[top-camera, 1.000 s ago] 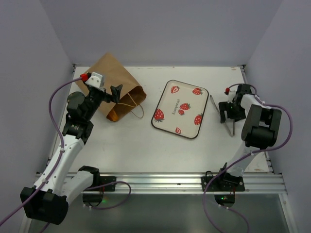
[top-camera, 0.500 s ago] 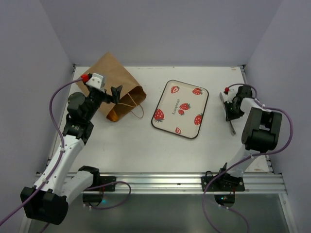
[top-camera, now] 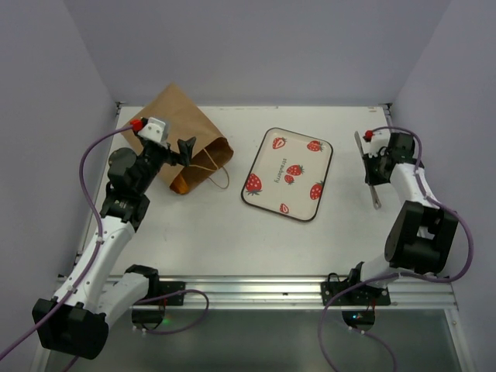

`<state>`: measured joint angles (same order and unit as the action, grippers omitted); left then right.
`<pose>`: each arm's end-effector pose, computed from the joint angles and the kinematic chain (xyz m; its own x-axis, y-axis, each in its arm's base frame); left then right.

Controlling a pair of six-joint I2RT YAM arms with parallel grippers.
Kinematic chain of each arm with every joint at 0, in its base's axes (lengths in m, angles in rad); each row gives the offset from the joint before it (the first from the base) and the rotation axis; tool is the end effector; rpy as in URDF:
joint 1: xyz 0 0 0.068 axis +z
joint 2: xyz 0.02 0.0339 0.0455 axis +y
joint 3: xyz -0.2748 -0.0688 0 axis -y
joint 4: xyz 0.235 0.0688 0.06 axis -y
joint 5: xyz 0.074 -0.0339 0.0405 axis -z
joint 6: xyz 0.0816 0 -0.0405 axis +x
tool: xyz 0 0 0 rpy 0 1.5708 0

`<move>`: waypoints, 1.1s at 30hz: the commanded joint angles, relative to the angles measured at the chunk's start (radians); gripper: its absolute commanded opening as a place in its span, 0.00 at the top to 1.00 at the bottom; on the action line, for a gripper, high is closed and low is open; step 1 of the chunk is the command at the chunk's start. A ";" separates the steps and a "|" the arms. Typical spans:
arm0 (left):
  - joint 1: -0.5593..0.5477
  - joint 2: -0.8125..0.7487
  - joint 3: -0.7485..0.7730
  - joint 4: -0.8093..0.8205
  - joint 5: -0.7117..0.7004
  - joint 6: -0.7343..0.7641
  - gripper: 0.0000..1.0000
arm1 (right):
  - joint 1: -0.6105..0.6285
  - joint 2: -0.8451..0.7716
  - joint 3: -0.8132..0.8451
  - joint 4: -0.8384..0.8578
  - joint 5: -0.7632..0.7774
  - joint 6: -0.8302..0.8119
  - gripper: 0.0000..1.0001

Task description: Take the fake bread out of the paper bag

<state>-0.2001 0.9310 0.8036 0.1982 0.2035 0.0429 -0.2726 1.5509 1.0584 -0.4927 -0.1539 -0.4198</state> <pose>0.2419 -0.0659 0.3745 0.0861 0.0254 -0.9960 0.3889 0.9195 0.0571 0.3264 -0.0783 0.2011 -0.8081 -0.1923 -0.5568 -0.1587 0.9813 -0.1086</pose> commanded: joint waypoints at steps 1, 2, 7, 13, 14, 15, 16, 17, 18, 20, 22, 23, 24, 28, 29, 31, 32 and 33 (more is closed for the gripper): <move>-0.010 -0.011 -0.007 0.035 -0.001 0.012 0.00 | -0.005 -0.043 0.025 -0.064 -0.041 -0.063 0.85; -0.010 -0.012 -0.009 0.037 -0.001 0.012 0.01 | -0.007 -0.054 0.028 -0.070 -0.056 -0.059 0.83; -0.012 -0.014 -0.011 0.038 -0.004 0.012 0.00 | -0.005 -0.098 0.097 -0.131 -0.124 -0.025 0.66; -0.012 -0.018 -0.011 0.037 -0.009 0.017 0.00 | -0.005 -0.153 0.225 -0.205 -0.194 0.022 0.58; -0.012 -0.020 -0.011 0.037 -0.009 0.017 0.00 | -0.007 -0.158 0.248 -0.213 -0.200 0.026 0.58; -0.012 -0.021 -0.011 0.037 -0.009 0.015 0.00 | -0.007 -0.166 0.258 -0.227 -0.211 0.030 0.57; -0.012 -0.021 -0.011 0.037 -0.009 0.017 0.01 | -0.005 -0.167 0.268 -0.236 -0.214 0.033 0.57; -0.012 -0.021 -0.011 0.037 -0.009 0.015 0.00 | -0.005 -0.170 0.276 -0.242 -0.219 0.035 0.57; -0.012 -0.023 -0.011 0.037 -0.009 0.017 0.01 | -0.007 -0.176 0.290 -0.254 -0.228 0.038 0.57; -0.010 -0.024 -0.011 0.037 -0.009 0.017 0.00 | -0.007 -0.181 0.298 -0.260 -0.236 0.038 0.57; -0.012 -0.024 -0.011 0.037 -0.009 0.017 0.00 | -0.005 -0.186 0.308 -0.276 -0.249 0.039 0.57; -0.012 -0.024 -0.011 0.037 -0.009 0.017 0.00 | -0.005 -0.186 0.317 -0.283 -0.254 0.038 0.57; -0.012 -0.024 -0.011 0.037 -0.010 0.017 0.01 | -0.004 -0.186 0.321 -0.299 -0.265 0.036 0.57; -0.012 -0.024 -0.011 0.037 -0.009 0.021 0.01 | 0.016 -0.186 0.347 -0.360 -0.331 0.023 0.58; -0.012 -0.024 -0.011 0.037 -0.003 0.022 0.00 | 0.021 -0.187 0.350 -0.371 -0.349 0.019 0.58; -0.013 -0.023 -0.011 0.037 0.005 0.031 0.01 | 0.041 -0.193 0.348 -0.400 -0.384 0.009 0.58; -0.015 -0.024 -0.009 0.035 0.019 0.035 0.00 | 0.050 -0.199 0.342 -0.411 -0.413 0.003 0.58; -0.018 -0.024 -0.009 0.032 0.025 0.040 0.00 | 0.082 -0.202 0.339 -0.431 -0.426 -0.016 0.58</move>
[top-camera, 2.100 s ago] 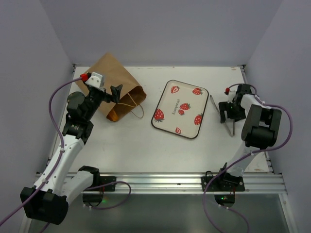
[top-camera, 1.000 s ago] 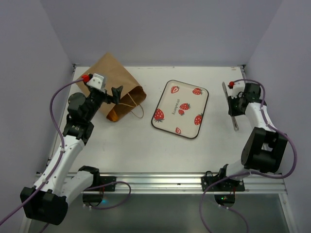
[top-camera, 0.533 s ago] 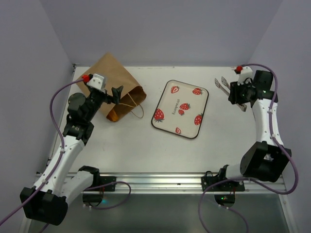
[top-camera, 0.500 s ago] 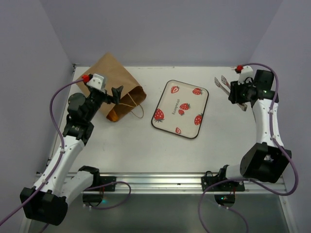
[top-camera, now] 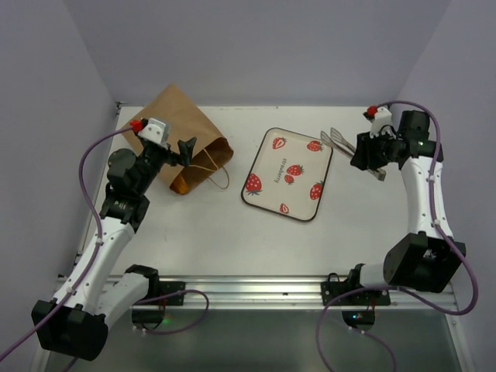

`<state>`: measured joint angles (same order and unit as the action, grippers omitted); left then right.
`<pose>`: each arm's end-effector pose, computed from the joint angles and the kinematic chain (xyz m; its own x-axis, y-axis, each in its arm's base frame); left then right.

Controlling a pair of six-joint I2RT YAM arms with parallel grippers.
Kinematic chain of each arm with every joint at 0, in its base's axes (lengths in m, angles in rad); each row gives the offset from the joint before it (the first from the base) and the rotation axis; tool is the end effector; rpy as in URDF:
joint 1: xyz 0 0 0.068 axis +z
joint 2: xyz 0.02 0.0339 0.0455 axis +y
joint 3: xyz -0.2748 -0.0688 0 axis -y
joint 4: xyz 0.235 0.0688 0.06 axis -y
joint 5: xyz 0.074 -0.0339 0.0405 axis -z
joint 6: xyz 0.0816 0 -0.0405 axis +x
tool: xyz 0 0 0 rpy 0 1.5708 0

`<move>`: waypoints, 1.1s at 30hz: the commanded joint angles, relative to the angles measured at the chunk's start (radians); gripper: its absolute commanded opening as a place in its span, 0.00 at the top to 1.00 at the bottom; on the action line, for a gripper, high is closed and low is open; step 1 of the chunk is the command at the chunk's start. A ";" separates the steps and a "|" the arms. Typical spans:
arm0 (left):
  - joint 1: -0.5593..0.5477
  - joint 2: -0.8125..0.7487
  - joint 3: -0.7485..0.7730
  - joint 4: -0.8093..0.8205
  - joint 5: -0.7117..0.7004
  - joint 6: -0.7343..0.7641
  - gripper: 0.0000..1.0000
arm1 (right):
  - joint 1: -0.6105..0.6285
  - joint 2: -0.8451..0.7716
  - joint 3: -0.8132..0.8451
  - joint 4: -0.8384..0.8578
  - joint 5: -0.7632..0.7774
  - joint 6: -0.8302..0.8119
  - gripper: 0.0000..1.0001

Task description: Take the fake bread out of the paper bag

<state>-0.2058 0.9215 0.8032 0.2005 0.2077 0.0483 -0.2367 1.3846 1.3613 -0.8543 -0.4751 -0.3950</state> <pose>0.2390 -0.0671 0.3769 0.0996 0.0275 -0.9946 0.3968 0.9156 0.0650 0.2995 -0.0339 0.3253 -0.6611 -0.1925 -0.7252 -0.3575 0.9306 0.0789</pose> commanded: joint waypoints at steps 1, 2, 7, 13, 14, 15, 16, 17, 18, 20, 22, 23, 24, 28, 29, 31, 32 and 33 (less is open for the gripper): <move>-0.014 -0.018 -0.004 0.021 0.033 0.044 0.00 | 0.069 -0.039 0.027 -0.086 -0.112 -0.054 0.57; -0.015 -0.018 0.001 0.014 0.038 0.047 0.00 | 0.123 -0.044 0.022 -0.109 -0.103 -0.064 0.57; -0.017 -0.052 0.010 -0.026 0.059 0.035 0.01 | 0.270 -0.058 -0.025 -0.121 -0.121 -0.108 0.57; -0.015 -0.079 0.007 -0.111 0.058 0.019 0.01 | 0.466 -0.015 -0.021 -0.129 -0.149 -0.145 0.52; -0.017 -0.082 0.002 -0.121 0.055 0.019 0.00 | 0.526 -0.009 -0.022 -0.112 -0.148 -0.140 0.52; -0.017 -0.090 -0.001 -0.139 0.053 0.018 0.01 | 0.554 0.010 -0.024 -0.101 -0.142 -0.125 0.52; -0.017 -0.095 -0.005 -0.147 0.044 0.016 0.00 | 0.580 0.017 -0.025 -0.091 -0.142 -0.116 0.52; -0.017 -0.099 -0.006 -0.157 0.041 0.015 0.00 | 0.621 0.030 -0.025 -0.065 -0.146 -0.104 0.51; -0.017 -0.105 -0.004 -0.165 0.035 0.013 0.00 | 0.637 0.043 -0.024 -0.052 -0.152 -0.075 0.51; -0.017 -0.113 0.001 -0.190 0.007 0.009 0.01 | 0.684 0.094 -0.014 -0.025 -0.192 -0.048 0.51; -0.017 -0.124 0.007 -0.199 -0.025 0.002 0.00 | 0.717 0.151 -0.002 -0.003 -0.226 0.005 0.51; -0.017 -0.128 0.007 -0.210 -0.036 -0.001 0.00 | 0.755 0.169 0.004 0.014 -0.229 0.036 0.50; -0.015 -0.137 0.004 -0.237 -0.048 -0.007 0.01 | 0.773 0.191 0.013 0.018 -0.229 0.045 0.50; -0.015 -0.159 -0.013 -0.263 -0.086 -0.016 0.01 | 0.850 0.284 0.088 0.037 -0.218 0.093 0.50; -0.015 -0.164 -0.019 -0.265 -0.090 -0.018 0.00 | 0.870 0.312 0.100 0.056 -0.215 0.125 0.50; -0.015 -0.182 -0.041 -0.266 -0.102 -0.021 0.00 | 0.887 0.336 0.134 0.087 -0.209 0.157 0.50; -0.015 -0.190 -0.048 -0.265 -0.103 -0.022 0.00 | 0.907 0.359 0.146 0.106 -0.195 0.183 0.50; -0.017 -0.203 -0.065 -0.260 -0.109 -0.021 0.00 | 0.916 0.369 0.157 0.118 -0.189 0.195 0.50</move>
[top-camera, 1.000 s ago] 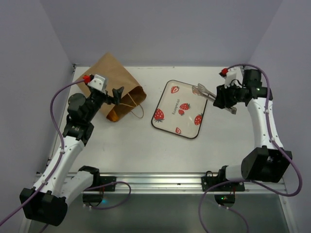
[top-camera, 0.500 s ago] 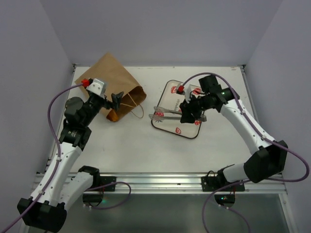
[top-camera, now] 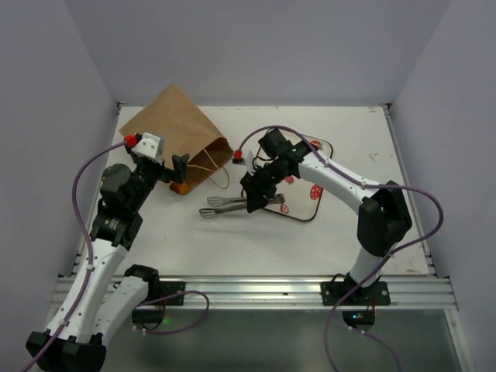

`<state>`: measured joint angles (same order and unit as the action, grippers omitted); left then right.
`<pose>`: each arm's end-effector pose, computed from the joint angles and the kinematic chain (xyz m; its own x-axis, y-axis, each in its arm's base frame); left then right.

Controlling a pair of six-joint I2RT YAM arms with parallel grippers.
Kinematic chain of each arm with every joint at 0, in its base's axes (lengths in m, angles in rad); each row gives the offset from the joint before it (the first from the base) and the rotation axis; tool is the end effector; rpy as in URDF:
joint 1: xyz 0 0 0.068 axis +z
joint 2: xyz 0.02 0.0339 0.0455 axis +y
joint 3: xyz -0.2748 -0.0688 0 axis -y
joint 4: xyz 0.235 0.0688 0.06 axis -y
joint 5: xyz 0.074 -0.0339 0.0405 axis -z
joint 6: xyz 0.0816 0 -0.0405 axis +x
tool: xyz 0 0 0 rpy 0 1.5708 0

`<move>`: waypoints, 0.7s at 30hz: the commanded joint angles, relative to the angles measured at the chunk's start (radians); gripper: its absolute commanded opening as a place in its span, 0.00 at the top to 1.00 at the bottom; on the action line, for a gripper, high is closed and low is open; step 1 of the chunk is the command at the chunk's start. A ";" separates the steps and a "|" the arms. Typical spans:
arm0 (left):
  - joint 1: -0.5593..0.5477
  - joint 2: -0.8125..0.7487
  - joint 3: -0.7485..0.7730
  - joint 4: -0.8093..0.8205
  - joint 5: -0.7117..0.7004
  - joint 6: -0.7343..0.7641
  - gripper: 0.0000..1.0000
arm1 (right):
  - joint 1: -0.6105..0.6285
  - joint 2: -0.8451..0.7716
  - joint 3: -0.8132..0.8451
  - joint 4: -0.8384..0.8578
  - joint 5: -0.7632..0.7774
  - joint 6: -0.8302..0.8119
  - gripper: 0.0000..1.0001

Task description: Take the fake bread out of the paper bag

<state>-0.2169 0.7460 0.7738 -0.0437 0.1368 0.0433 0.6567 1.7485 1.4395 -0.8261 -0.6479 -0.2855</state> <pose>0.1990 -0.0553 0.3641 -0.0005 0.0440 -0.9990 0.3467 0.9371 0.0411 0.2625 0.2645 0.2436 -0.4950 -0.6651 -0.5590 -0.8629 0.3009 0.4061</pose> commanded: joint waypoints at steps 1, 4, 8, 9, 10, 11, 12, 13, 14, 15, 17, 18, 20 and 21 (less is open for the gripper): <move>-0.004 -0.036 -0.044 -0.013 -0.045 -0.013 0.00 | 0.038 0.012 0.093 0.117 -0.013 0.100 0.50; -0.004 -0.072 -0.085 0.004 -0.063 -0.005 0.00 | 0.055 0.037 0.105 0.186 0.002 0.170 0.50; -0.004 -0.131 -0.145 0.025 -0.114 0.004 0.01 | 0.063 0.068 0.121 0.248 0.022 0.261 0.50; -0.004 -0.158 -0.171 0.068 -0.126 0.007 0.00 | 0.064 0.072 0.122 0.258 0.028 0.272 0.50; -0.003 -0.172 -0.182 0.077 -0.131 0.010 0.01 | 0.066 0.075 0.121 0.274 0.043 0.278 0.50; -0.004 -0.186 -0.195 0.087 -0.131 0.012 0.01 | 0.066 0.077 0.121 0.301 0.054 0.310 0.50; -0.004 -0.209 -0.218 0.102 -0.161 0.013 0.01 | 0.069 0.080 0.122 0.314 0.060 0.319 0.50; -0.004 -0.218 -0.228 0.108 -0.175 0.013 0.00 | 0.072 0.091 0.133 0.333 0.080 0.328 0.50; -0.004 -0.226 -0.237 0.114 -0.183 0.013 0.00 | 0.075 0.098 0.139 0.343 0.089 0.345 0.50; -0.004 -0.235 -0.249 0.123 -0.190 0.012 0.01 | 0.078 0.106 0.156 0.347 0.099 0.353 0.50; -0.004 -0.238 -0.252 0.123 -0.206 0.013 0.01 | 0.084 0.127 0.176 0.355 0.122 0.365 0.50; -0.004 -0.241 -0.254 0.120 -0.207 0.013 0.01 | 0.086 0.134 0.183 0.357 0.125 0.367 0.50; -0.004 -0.243 -0.257 0.117 -0.209 0.012 0.00 | 0.090 0.157 0.208 0.355 0.134 0.370 0.50; -0.004 -0.246 -0.261 0.117 -0.209 0.013 0.00 | 0.093 0.166 0.217 0.351 0.137 0.368 0.50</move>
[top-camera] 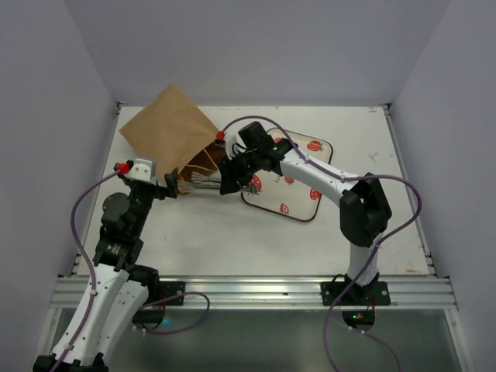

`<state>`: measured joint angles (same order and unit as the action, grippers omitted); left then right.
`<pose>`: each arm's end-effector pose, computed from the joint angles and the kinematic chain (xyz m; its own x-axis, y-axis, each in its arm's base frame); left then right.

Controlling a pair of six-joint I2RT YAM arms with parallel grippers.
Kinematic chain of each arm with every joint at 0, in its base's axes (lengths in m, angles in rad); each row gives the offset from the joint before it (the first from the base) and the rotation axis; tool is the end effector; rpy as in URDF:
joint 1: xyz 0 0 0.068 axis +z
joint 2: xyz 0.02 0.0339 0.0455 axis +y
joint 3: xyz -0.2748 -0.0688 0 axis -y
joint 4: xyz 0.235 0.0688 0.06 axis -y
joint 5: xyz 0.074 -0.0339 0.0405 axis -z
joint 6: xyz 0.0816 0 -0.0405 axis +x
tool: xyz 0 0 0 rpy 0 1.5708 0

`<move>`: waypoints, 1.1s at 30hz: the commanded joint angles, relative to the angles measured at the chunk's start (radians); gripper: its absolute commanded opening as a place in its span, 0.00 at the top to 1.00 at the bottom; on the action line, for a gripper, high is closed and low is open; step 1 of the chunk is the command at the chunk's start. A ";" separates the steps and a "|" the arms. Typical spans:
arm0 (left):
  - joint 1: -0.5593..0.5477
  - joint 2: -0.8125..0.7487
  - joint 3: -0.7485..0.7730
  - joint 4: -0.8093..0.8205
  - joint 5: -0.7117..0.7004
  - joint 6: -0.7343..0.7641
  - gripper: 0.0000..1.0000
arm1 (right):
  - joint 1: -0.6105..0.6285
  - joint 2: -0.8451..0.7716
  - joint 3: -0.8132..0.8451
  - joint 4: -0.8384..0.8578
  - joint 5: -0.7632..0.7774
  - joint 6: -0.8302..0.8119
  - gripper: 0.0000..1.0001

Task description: Take the fake bread out of the paper bag

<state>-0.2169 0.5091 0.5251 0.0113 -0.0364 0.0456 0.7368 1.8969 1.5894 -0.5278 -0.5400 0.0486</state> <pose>0.1662 -0.0336 0.3154 0.0348 0.0390 -0.9986 0.1781 0.9830 0.0446 0.3027 0.3313 0.2531 -0.5889 -0.4780 -0.6516 -0.8041 0.4272 0.4134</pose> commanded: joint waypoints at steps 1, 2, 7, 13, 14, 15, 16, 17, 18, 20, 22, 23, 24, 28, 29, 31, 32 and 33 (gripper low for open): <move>-0.004 -0.012 -0.014 0.064 -0.036 0.010 0.00 | 0.016 0.025 0.081 0.046 0.029 0.033 0.50; -0.004 -0.014 -0.019 0.064 -0.034 0.010 0.01 | 0.019 0.037 0.084 0.045 0.031 0.031 0.49; -0.004 -0.024 -0.027 0.067 -0.034 0.008 0.00 | 0.030 0.073 0.109 0.045 0.054 0.025 0.49; -0.004 -0.030 -0.030 0.067 -0.034 0.010 0.01 | 0.042 0.117 0.164 0.031 0.074 0.013 0.49; -0.004 -0.032 -0.033 0.067 -0.034 0.010 0.00 | 0.044 0.120 0.170 0.031 0.075 0.011 0.49; -0.004 -0.032 -0.031 0.067 -0.033 0.010 0.00 | 0.047 0.123 0.179 0.029 0.078 0.010 0.49; -0.004 -0.030 -0.031 0.067 -0.031 0.010 0.01 | 0.053 0.126 0.182 0.028 0.089 0.010 0.49; -0.004 -0.030 -0.031 0.068 -0.030 0.010 0.01 | 0.056 0.129 0.185 0.028 0.094 0.010 0.49; -0.004 -0.030 -0.031 0.069 -0.026 0.008 0.01 | 0.062 0.133 0.190 0.028 0.101 0.010 0.49; -0.004 -0.029 -0.031 0.070 -0.023 0.008 0.00 | 0.068 0.140 0.196 0.026 0.124 0.007 0.49; -0.004 -0.030 -0.033 0.070 -0.022 0.010 0.00 | 0.081 0.149 0.207 0.017 0.136 0.002 0.49; -0.004 -0.032 -0.033 0.070 -0.022 0.008 0.01 | 0.082 0.160 0.213 0.014 0.147 0.000 0.49; -0.004 -0.030 -0.034 0.070 -0.022 0.008 0.01 | 0.087 0.165 0.222 0.011 0.153 -0.001 0.49; -0.003 -0.029 -0.034 0.067 -0.023 0.010 0.00 | 0.099 0.189 0.242 -0.009 0.182 -0.013 0.50; -0.004 -0.027 -0.036 0.067 -0.022 0.010 0.00 | 0.101 0.197 0.245 -0.012 0.190 -0.016 0.50; -0.004 -0.026 -0.034 0.065 -0.019 0.010 0.00 | 0.102 0.203 0.251 -0.017 0.210 -0.024 0.51; -0.004 -0.026 -0.034 0.065 -0.017 0.008 0.00 | 0.104 0.208 0.251 -0.018 0.216 -0.027 0.51; -0.004 -0.024 -0.034 0.065 -0.017 0.010 0.00 | 0.104 0.208 0.253 -0.020 0.225 -0.033 0.52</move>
<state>-0.2169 0.4839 0.4953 0.0360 -0.0563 0.0456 0.8375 2.1029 1.7916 -0.5392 -0.3634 0.0425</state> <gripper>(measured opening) 0.994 0.492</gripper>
